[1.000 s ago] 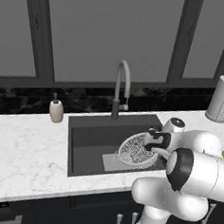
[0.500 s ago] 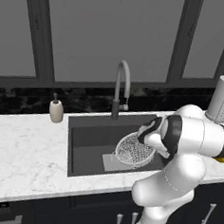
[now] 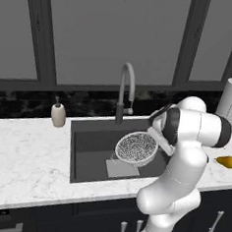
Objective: Put the colander in the sink, put the pear, pear, kiwi in the colander, and turn on the sink faucet and pour water over the colander.
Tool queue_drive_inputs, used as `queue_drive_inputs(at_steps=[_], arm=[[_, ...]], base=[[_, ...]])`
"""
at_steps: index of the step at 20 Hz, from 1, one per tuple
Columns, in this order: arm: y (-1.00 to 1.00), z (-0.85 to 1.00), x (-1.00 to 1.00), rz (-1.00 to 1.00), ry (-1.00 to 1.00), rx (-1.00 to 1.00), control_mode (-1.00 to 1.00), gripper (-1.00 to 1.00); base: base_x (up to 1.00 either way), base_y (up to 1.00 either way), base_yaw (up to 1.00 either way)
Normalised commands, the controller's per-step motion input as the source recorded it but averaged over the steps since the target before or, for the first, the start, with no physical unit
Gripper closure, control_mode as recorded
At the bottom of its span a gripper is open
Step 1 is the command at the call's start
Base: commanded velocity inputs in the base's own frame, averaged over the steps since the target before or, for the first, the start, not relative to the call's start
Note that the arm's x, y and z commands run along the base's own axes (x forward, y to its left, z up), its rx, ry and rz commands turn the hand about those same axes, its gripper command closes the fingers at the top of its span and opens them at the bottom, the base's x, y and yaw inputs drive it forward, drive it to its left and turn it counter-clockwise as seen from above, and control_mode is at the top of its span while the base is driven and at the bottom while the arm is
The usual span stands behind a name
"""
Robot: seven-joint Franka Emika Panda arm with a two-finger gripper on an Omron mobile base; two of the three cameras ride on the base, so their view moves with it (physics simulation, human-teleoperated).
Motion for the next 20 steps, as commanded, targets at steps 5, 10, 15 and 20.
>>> queue_drive_inputs(at_steps=[5,10,15,20], arm=[[0.11,-0.88,0.07,0.00,0.03,0.20,-1.00,1.00],[0.20,-0.75,-0.03,0.00,0.01,0.14,-1.00,1.00],[0.38,-0.12,-0.11,0.00,0.05,0.11,-1.00,1.00],[0.43,0.14,-0.77,0.00,0.00,0.06,-1.00,-1.00]], base=[[0.00,0.00,0.00],[0.00,0.00,0.00],[0.00,0.00,0.00],[0.00,0.00,0.00]])
